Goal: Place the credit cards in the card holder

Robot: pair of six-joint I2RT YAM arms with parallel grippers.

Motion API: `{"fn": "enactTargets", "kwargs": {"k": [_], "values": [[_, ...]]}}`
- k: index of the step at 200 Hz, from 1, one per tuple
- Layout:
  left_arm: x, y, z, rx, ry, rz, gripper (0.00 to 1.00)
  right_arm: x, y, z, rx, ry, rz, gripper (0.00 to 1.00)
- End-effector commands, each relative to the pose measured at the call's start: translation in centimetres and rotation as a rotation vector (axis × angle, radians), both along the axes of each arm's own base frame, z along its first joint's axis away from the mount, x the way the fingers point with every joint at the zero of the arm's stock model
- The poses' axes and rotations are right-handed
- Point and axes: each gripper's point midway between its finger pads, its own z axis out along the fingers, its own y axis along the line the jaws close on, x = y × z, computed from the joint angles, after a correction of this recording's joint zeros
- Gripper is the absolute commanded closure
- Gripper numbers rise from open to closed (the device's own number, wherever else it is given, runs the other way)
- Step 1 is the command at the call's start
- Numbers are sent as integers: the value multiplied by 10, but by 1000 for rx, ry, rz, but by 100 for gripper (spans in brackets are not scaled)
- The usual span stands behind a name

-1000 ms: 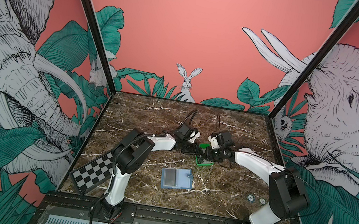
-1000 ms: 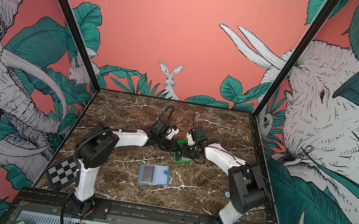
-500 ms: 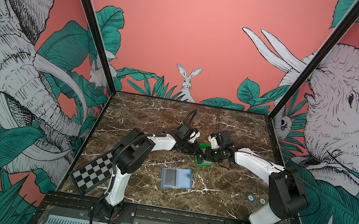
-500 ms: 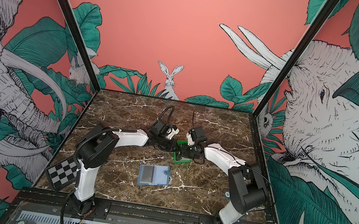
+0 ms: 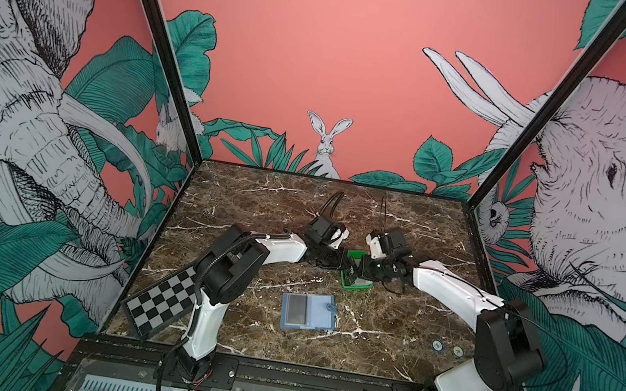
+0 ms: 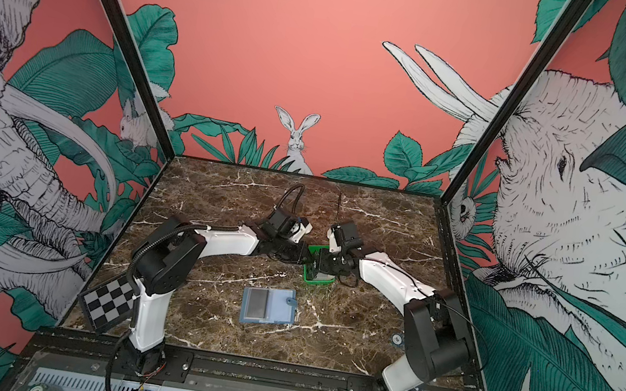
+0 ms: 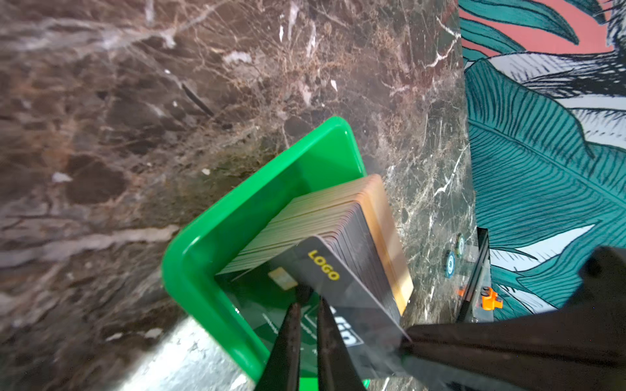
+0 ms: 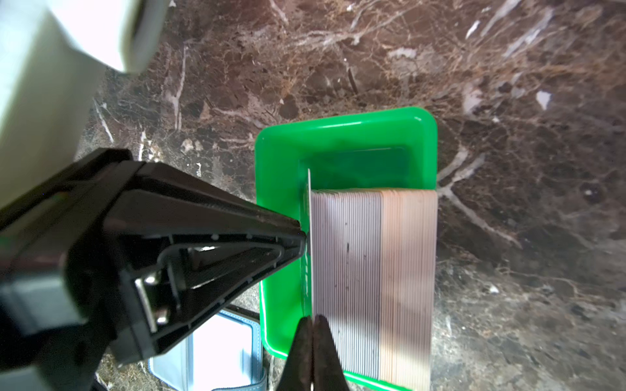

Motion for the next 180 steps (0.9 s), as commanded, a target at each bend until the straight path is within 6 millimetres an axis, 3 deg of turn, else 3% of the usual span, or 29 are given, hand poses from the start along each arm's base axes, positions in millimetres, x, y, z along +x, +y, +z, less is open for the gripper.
{"fn": "enactTargets", "kwargs": {"k": [1,180], "values": [[-3,9,12,19,-26,15,86,-4,-5,6,-10,-18,-19,100],[0,7,56,-40,-122,-3,85,-32,-25,44,100,-114,-117,100]]}}
